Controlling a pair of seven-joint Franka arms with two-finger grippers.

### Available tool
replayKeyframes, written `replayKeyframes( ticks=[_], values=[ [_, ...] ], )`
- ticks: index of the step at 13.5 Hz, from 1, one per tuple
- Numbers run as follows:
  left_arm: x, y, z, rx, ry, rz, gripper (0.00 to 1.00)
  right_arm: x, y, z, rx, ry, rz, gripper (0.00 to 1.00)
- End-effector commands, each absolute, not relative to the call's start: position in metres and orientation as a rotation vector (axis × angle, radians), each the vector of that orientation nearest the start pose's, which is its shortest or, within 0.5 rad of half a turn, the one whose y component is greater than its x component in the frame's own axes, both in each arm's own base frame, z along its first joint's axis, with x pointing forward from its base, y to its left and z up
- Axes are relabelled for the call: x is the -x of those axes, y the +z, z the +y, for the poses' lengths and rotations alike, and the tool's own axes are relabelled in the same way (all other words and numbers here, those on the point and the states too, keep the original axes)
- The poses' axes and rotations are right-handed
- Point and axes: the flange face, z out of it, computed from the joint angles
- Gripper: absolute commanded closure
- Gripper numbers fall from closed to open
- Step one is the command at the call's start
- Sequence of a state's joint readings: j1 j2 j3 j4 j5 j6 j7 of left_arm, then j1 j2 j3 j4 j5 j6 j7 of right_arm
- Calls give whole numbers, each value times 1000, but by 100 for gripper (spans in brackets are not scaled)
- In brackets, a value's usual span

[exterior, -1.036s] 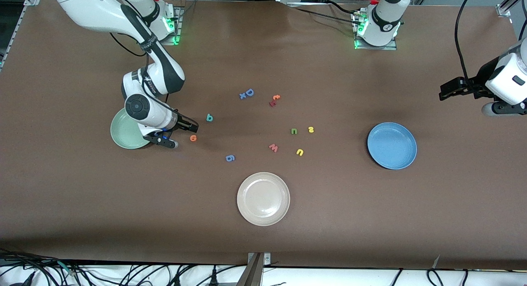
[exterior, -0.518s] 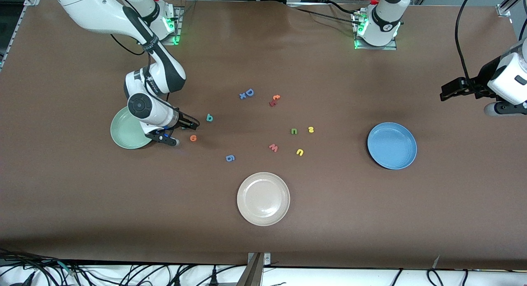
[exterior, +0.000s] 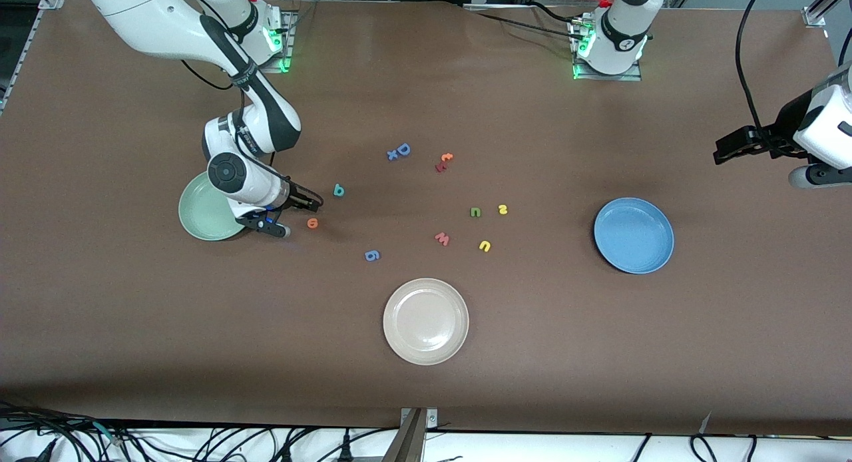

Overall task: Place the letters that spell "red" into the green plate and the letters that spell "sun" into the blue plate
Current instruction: 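Reach the right gripper down and grasp the teal r letter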

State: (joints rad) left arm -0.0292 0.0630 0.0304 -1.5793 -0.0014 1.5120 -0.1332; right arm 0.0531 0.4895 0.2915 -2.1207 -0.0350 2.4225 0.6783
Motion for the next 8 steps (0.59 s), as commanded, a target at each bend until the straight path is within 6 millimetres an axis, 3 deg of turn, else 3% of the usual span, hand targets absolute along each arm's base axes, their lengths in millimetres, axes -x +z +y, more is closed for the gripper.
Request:
replayKeyframes(
  ticks=[1, 6, 8],
  values=[
    [-566, 586, -8, 3106, 184, -246, 0, -521, 166, 191, 3069, 301, 506, 44],
    [-568, 585, -13, 3110, 173, -251, 0, -524, 159, 179, 3093, 289, 496, 49],
    [-567, 585, -14, 3110, 178, -258, 0, -523, 159, 179, 3093, 289, 493, 57]
  ],
)
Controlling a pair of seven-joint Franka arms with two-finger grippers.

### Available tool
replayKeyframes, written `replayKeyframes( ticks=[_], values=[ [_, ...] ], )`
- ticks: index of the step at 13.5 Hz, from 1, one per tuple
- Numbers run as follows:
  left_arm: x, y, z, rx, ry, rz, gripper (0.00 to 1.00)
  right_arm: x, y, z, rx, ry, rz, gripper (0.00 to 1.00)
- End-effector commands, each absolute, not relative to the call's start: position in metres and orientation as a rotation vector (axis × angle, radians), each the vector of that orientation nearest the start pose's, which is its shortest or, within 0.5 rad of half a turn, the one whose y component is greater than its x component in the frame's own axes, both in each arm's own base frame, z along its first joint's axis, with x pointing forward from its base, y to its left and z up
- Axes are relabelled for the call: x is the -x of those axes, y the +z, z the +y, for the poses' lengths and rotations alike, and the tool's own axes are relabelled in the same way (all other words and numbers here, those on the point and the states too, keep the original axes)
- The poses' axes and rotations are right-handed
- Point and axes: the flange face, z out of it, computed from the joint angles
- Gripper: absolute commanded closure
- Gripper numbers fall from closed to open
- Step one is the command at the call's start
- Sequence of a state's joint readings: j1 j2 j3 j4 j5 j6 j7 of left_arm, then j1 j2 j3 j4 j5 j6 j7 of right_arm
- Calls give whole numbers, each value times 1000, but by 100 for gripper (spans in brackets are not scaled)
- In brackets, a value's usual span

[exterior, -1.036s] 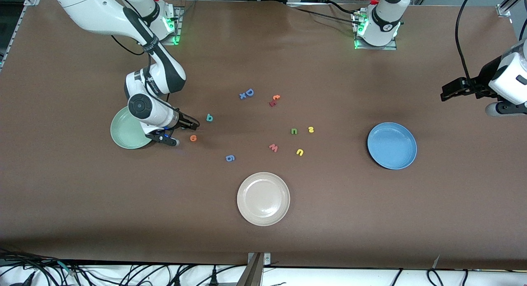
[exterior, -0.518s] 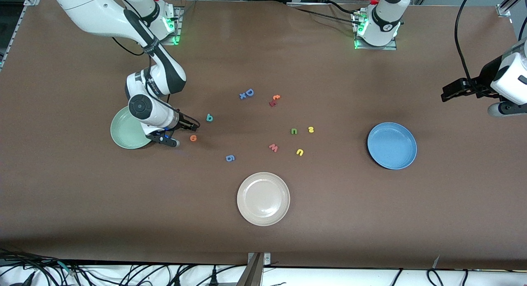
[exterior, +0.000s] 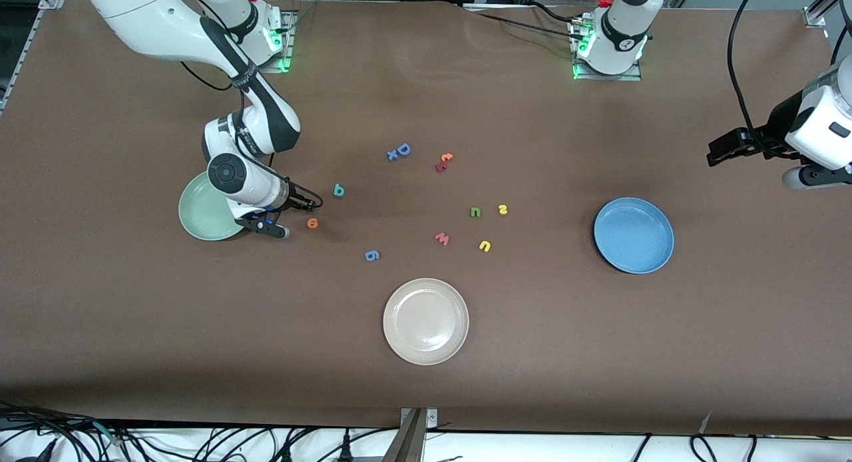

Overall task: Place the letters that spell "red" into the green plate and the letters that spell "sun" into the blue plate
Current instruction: 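Reach the right gripper down and grasp the teal r letter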

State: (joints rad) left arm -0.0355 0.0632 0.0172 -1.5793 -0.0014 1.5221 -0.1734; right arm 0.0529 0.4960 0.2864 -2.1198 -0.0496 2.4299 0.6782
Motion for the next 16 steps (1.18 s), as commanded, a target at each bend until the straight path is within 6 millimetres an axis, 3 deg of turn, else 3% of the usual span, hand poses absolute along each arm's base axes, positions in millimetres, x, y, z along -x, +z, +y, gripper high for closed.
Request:
replayKeyframes(
  ticks=[1, 5, 9, 12, 16],
  values=[
    [-567, 586, -13, 3105, 172, -267, 0, -523, 159, 179, 3093, 292, 493, 63],
    [-566, 586, -15, 3104, 177, -267, 0, -521, 153, 179, 3094, 311, 496, 89],
    [-573, 571, -20, 3100, 210, -255, 0, -522, 153, 179, 3093, 308, 499, 94],
    [-587, 539, -46, 3107, 277, -197, 0, -527, 165, 179, 3100, 301, 496, 94],
    [-621, 441, -111, 3145, 372, -165, 0, -553, 221, 176, 3147, 401, 507, 94]
  ],
)
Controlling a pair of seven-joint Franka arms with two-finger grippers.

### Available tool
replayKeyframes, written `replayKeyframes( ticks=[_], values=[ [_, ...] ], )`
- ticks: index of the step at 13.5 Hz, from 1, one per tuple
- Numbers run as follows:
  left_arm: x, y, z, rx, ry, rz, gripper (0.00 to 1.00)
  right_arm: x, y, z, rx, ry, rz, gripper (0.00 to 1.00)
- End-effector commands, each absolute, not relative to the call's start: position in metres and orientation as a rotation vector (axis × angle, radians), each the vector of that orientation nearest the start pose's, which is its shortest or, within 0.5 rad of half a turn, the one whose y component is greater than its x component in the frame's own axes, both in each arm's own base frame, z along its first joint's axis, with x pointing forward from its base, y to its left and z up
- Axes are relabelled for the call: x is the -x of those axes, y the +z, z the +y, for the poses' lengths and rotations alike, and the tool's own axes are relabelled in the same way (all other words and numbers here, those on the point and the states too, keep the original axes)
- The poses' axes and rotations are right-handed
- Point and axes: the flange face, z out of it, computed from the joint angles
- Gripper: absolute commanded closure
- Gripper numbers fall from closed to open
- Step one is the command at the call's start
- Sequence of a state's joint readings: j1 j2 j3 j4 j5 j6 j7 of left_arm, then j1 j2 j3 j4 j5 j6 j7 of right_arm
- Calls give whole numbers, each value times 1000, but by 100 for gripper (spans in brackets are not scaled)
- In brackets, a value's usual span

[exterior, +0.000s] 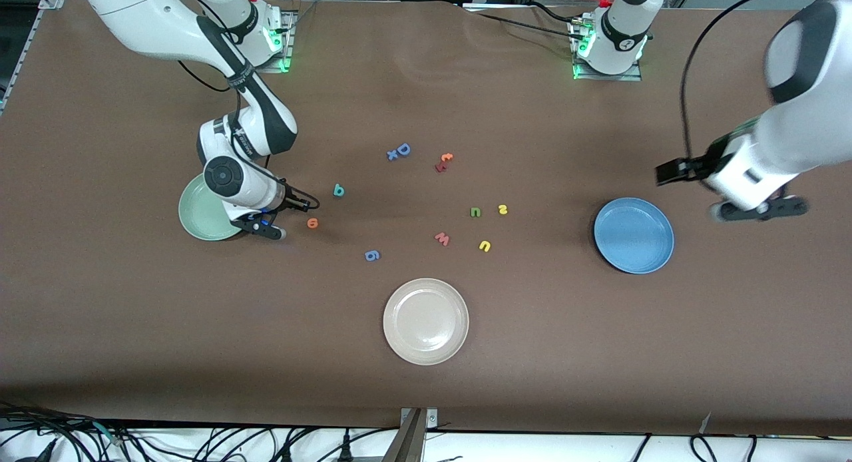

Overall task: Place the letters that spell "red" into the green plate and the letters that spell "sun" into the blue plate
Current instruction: 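Drop the teal r on the green plate while the left gripper reaches letters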

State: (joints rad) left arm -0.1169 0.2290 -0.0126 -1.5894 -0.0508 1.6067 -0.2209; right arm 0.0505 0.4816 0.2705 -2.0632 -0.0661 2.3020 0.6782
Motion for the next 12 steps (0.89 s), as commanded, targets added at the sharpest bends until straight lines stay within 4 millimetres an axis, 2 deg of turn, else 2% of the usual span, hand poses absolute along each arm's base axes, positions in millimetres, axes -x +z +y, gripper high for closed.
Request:
replayKeyframes(
  ticks=[1, 3, 5, 7, 10, 12],
  values=[
    [-625, 422, -128, 3144, 384, -154, 0, -560, 234, 172, 3157, 433, 506, 94],
    [-628, 382, -163, 3151, 426, -201, 0, -575, 253, 147, 3177, 463, 467, 94],
    [-624, 362, -186, 3134, 460, -215, 0, -582, 262, 110, 3192, 467, 395, 94],
    [-616, 358, -217, 3175, 478, -180, 0, -585, 262, 70, 3203, 512, 332, 94],
    [-607, 338, -238, 3183, 507, -150, 0, -580, 254, 14, 3202, 586, 246, 94],
    [-591, 316, -253, 3202, 447, -127, 0, -570, 240, -23, 3189, 641, 186, 94]
  ],
)
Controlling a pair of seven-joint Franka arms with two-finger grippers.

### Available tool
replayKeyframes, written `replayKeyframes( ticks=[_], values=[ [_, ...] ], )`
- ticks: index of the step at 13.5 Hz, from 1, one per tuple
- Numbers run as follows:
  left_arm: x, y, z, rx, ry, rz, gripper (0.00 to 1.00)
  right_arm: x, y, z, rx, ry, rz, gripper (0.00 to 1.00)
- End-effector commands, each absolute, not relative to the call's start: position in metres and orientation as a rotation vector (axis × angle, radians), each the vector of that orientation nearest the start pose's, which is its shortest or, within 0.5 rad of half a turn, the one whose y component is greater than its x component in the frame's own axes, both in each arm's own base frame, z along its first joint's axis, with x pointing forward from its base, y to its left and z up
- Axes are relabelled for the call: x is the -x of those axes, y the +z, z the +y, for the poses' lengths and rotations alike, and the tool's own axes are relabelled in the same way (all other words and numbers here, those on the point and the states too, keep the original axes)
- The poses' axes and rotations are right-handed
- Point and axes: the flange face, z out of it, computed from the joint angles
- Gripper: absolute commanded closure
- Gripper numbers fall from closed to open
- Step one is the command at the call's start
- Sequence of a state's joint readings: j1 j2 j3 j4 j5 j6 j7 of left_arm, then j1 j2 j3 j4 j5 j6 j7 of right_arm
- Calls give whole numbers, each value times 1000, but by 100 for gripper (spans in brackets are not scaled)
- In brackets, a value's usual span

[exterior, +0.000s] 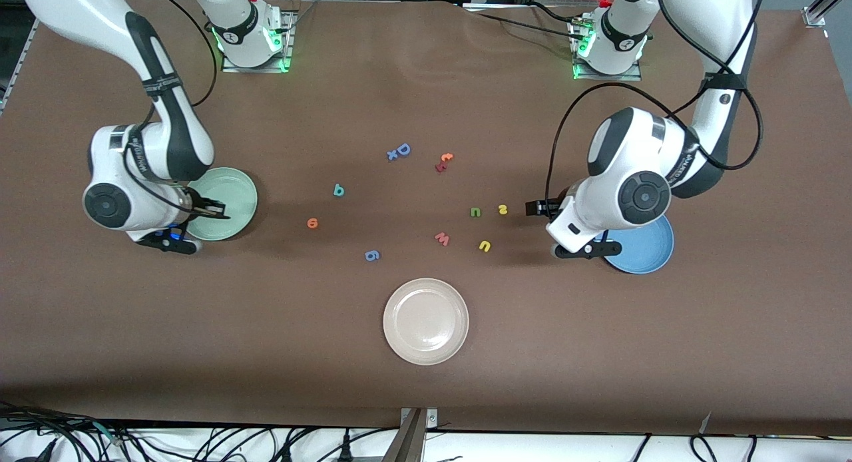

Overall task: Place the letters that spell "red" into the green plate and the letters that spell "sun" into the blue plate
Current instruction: 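Drop the teal r on the green plate while the left gripper reaches letters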

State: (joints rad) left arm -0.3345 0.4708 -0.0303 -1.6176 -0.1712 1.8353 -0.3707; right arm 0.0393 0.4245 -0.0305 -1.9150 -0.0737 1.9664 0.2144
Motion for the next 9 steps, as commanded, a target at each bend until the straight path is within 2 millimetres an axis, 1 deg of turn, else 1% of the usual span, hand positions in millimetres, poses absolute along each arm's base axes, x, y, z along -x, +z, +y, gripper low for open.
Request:
replayKeyframes(
  ticks=[1, 2, 3, 4, 5, 7, 8, 9],
  values=[
    [-580, 304, -259, 3203, 424, -129, 0, -568, 234, -36, 3186, 647, 170, 94],
    [-568, 295, -265, 3200, 405, -141, 0, -567, 225, -46, 3185, 647, 150, 94],
    [-562, 291, -266, 3202, 386, -158, 0, -565, 216, -53, 3182, 646, 144, 94],
    [-556, 284, -275, 3201, 379, -161, 0, -562, 205, -61, 3173, 651, 155, 94],
    [-548, 275, -285, 3192, 360, -185, 0, -559, 198, -63, 3165, 657, 164, 94],
    [-534, 251, -285, 3201, 290, -222, 0, -556, 188, -62, 3155, 667, 169, 94],
    [-523, 241, -292, 3209, 254, -198, 0, -555, 186, -61, 3151, 671, 173, 93],
    [-518, 235, -295, 3214, 229, -197, 0, -555, 185, -61, 3151, 671, 171, 92]
  ],
)
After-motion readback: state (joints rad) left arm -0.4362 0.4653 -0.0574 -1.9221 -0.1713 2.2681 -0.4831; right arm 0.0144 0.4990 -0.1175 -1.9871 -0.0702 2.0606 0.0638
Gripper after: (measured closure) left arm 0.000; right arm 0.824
